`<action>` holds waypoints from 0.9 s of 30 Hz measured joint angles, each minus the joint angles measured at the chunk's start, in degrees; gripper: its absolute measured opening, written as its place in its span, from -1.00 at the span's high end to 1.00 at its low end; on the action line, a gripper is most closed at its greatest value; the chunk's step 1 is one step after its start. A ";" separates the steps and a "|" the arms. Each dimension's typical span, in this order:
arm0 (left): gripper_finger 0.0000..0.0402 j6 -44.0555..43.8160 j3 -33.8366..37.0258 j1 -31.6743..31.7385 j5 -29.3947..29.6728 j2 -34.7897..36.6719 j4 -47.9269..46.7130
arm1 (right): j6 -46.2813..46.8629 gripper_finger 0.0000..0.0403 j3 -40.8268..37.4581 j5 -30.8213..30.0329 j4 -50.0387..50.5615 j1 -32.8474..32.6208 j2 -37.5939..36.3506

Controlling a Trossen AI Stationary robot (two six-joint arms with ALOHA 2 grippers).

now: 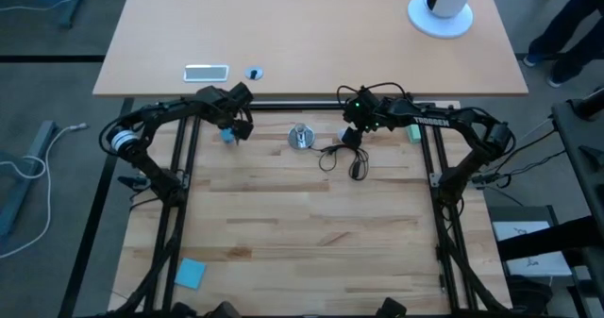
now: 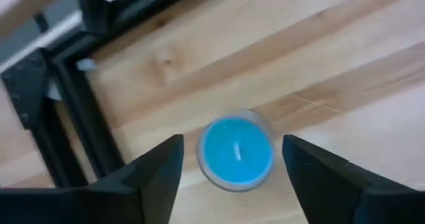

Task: Screw lightbulb
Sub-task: Move the blue candle to the top left of the table

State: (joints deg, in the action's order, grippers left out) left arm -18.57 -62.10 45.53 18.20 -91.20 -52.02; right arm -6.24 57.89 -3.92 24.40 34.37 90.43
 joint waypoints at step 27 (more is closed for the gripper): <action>-0.22 -2.99 0.91 0.90 -1.76 -7.56 1.28 | 0.02 -0.27 -0.04 0.00 -0.17 0.00 0.00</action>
State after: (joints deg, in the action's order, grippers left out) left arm -21.56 -61.19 46.44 16.44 -98.76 -50.74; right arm -6.22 57.84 -3.92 24.23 34.37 90.43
